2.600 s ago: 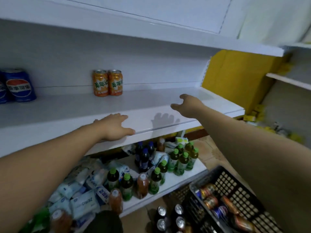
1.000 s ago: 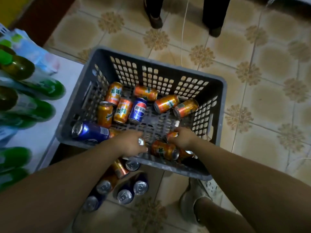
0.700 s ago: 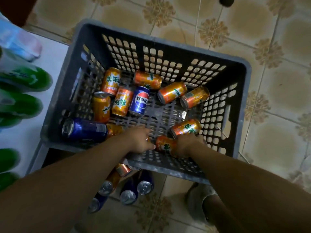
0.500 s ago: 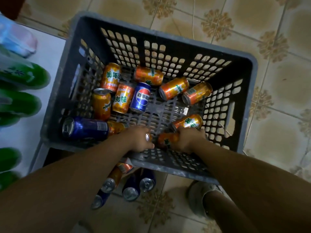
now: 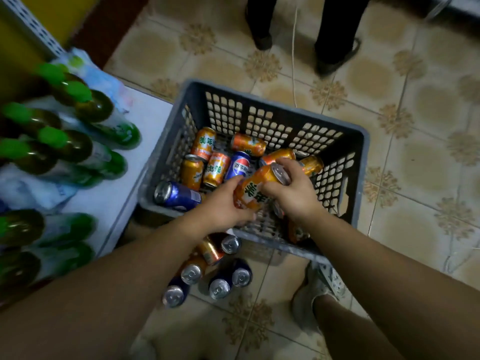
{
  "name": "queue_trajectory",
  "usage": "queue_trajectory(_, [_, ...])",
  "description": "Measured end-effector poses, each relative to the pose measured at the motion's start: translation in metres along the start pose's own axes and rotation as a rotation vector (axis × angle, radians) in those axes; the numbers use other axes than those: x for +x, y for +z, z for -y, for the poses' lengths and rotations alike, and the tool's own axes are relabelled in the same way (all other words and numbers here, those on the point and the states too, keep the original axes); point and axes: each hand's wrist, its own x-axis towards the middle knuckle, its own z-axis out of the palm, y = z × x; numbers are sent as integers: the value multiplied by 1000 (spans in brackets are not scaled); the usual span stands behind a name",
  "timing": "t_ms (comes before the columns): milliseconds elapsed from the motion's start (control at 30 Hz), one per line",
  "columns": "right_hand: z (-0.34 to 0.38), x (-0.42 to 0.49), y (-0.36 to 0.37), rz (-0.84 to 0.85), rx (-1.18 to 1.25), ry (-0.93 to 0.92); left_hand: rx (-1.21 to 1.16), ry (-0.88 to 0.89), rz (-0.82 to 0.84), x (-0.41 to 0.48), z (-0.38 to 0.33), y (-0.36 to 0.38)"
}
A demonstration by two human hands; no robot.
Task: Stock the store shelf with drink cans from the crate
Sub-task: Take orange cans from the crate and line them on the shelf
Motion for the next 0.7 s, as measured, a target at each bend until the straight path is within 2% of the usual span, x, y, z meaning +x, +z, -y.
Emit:
queue_trajectory(233, [124, -93, 32, 16, 102, -242, -138, 189, -246, -143, -43, -51])
queue_trajectory(433, [233, -201, 59, 51, 72, -515, -128, 318, -422, -287, -69, -95])
queue_trajectory(567, [293, -269, 89, 150, 65, -692, -69, 365, -626, -377, -75, -121])
queue_trajectory(700, [329, -326, 133, 259, 46, -796, -101, 372, -798, -452, -59, -138])
